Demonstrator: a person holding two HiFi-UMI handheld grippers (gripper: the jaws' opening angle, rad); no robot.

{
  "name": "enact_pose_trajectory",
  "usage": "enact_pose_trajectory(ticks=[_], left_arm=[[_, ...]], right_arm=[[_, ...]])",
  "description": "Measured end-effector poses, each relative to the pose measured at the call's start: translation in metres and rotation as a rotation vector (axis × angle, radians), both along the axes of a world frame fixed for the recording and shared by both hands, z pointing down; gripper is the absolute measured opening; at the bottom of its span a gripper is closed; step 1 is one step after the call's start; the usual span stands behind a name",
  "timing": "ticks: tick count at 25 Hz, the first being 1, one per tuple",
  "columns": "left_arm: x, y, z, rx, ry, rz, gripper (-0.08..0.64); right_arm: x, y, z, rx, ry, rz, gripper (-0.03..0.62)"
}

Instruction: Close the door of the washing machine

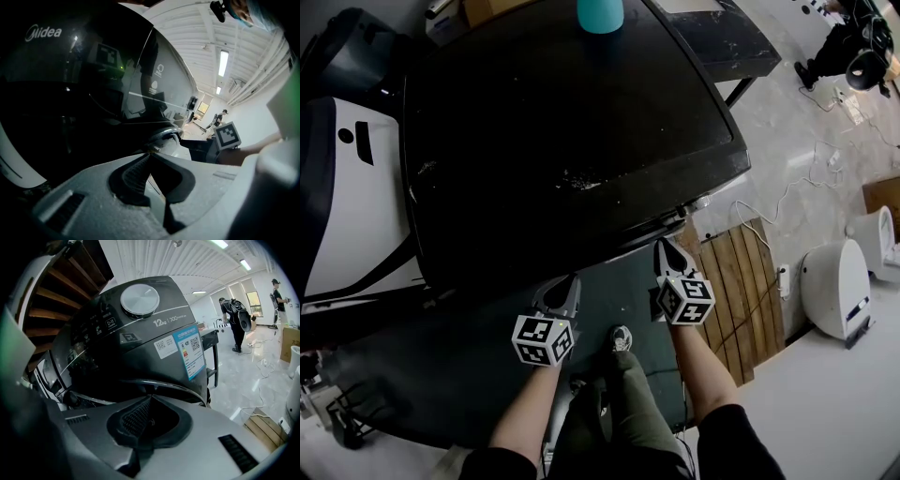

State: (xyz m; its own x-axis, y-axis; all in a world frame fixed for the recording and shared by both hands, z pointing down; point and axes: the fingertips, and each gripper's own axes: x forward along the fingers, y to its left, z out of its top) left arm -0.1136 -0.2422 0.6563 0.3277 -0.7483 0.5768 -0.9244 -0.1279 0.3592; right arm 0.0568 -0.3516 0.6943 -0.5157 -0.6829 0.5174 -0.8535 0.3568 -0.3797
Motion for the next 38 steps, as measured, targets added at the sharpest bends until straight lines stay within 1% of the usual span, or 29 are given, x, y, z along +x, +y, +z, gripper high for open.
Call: enact_pose_trajectory(ticks=[3, 6, 9, 10, 13, 17, 21, 24, 27, 30, 34, 38], left_arm=[[-0.001, -0.001, -0.002, 0.005, -0.009, -0.004, 0.009], [-0.001, 0.000, -0.007, 0.016, -0.020, -0.005, 0.009], [0.001, 0.005, -0.014, 0.024, -0.036, 0.009, 0.009], [0.002, 0.008, -0.016, 0.027, -0.040, 0.013, 0.009], [0.005, 0.015, -0.024, 0.045, -0.052, 0.029, 0.009], [0.010, 0.027, -0.037, 0.076, -0.062, 0.050, 0.009], [0.019, 0.040, -0.060, 0.134, -0.066, 0.081, 0.009], [0.026, 0.055, -0.081, 0.172, -0.049, 0.113, 0.009], [0.034, 0.079, -0.105, 0.213, -0.043, 0.149, 0.009], [0.039, 0.112, -0.127, 0.247, -0.048, 0.186, 0.009], [0.042, 0.161, -0.150, 0.283, -0.048, 0.227, 0.009], [0.041, 0.204, -0.170, 0.322, -0.040, 0.246, 0.009]], right_arm=[[-0.002, -0.002, -0.002, 0.013, 0.019, 0.011, -0.006], [-0.001, -0.001, -0.003, 0.022, 0.004, 0.035, -0.006], [0.000, 0.000, -0.003, 0.002, -0.031, 0.044, -0.005], [0.001, 0.000, -0.003, -0.004, -0.030, 0.036, 0.002], [0.005, 0.005, -0.012, 0.002, -0.009, 0.019, 0.002], [0.014, 0.027, -0.024, 0.020, 0.060, -0.022, 0.000], [0.028, 0.053, -0.049, 0.056, 0.071, -0.019, 0.000], [0.037, 0.081, -0.074, 0.085, 0.063, 0.001, 0.000], [0.050, 0.114, -0.103, 0.120, 0.041, 0.041, 0.000], [0.064, 0.155, -0.128, 0.141, 0.022, 0.085, 0.000], [0.076, 0.216, -0.167, 0.185, 0.019, 0.136, 0.000], [0.082, 0.269, -0.207, 0.232, 0.000, 0.198, 0.000]])
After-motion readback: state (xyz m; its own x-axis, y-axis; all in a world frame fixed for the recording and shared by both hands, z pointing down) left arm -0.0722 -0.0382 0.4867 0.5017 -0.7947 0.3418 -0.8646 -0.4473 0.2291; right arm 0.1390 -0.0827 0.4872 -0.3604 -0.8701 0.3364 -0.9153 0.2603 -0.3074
